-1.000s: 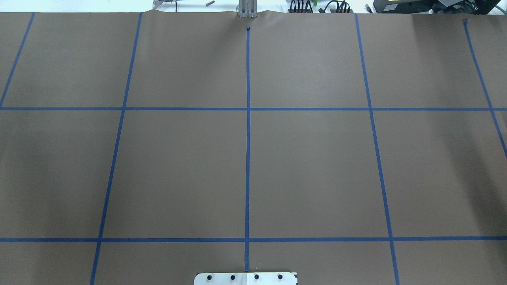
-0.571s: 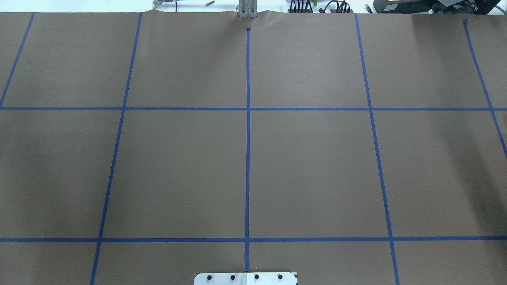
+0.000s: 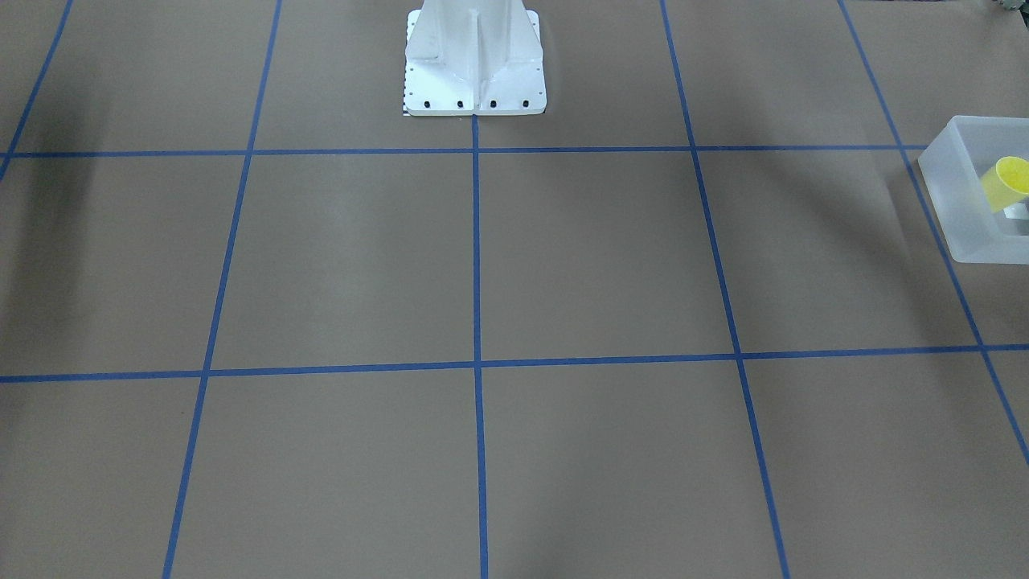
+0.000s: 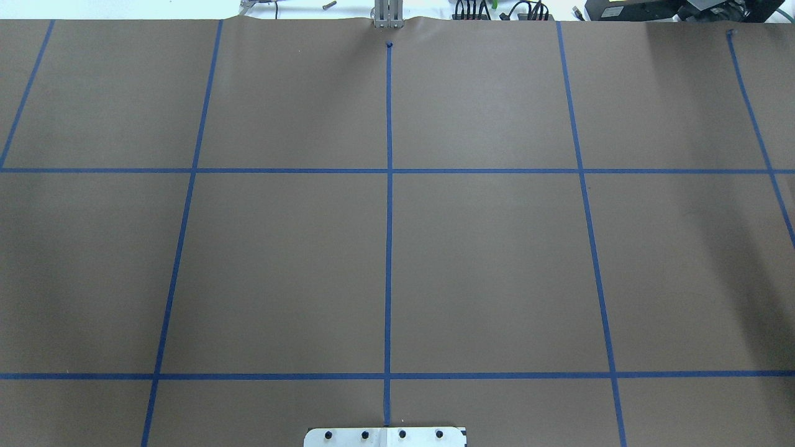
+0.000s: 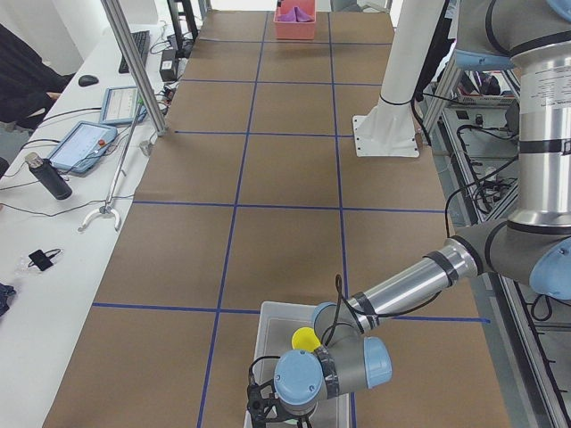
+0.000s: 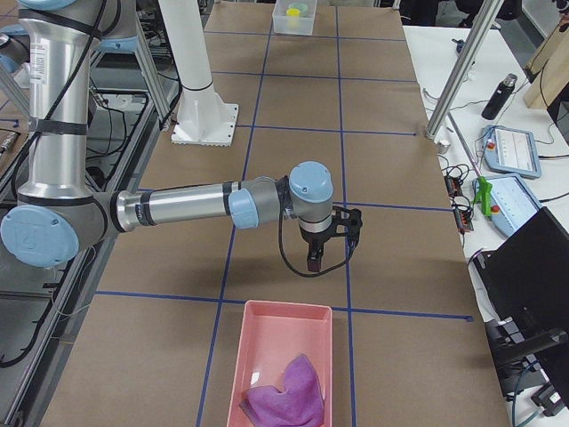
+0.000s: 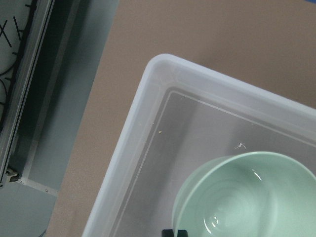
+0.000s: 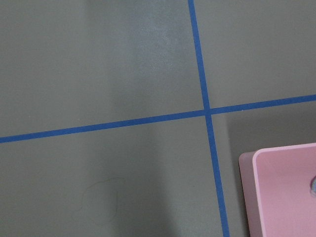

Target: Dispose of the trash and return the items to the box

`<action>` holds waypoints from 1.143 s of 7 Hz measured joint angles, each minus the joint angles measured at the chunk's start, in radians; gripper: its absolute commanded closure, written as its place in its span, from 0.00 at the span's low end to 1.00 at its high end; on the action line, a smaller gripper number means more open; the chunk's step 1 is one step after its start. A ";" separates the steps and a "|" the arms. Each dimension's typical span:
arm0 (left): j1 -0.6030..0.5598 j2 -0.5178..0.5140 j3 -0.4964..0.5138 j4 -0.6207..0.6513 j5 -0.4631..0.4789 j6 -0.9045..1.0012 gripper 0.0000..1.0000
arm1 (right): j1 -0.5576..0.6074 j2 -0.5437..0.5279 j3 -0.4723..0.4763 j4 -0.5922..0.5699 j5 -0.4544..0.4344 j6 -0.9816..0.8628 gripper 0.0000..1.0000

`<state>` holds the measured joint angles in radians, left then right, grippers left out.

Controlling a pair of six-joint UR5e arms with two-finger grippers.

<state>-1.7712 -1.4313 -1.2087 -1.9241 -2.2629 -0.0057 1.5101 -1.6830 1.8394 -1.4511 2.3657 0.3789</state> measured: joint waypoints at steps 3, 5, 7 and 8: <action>-0.001 0.025 -0.082 -0.122 0.001 -0.007 0.01 | -0.001 -0.001 -0.004 0.000 0.003 -0.008 0.00; -0.002 0.008 -0.211 -0.130 0.004 -0.006 0.01 | -0.001 -0.018 -0.007 0.005 0.005 -0.005 0.00; 0.009 -0.013 -0.344 -0.128 -0.042 -0.005 0.01 | 0.007 -0.025 -0.010 0.009 -0.002 -0.008 0.00; 0.024 -0.013 -0.401 -0.129 -0.098 -0.005 0.01 | 0.010 -0.032 -0.011 0.010 -0.002 -0.011 0.00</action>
<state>-1.7477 -1.4440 -1.6095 -2.0534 -2.3610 -0.0103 1.5200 -1.7146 1.8282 -1.4416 2.3635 0.3683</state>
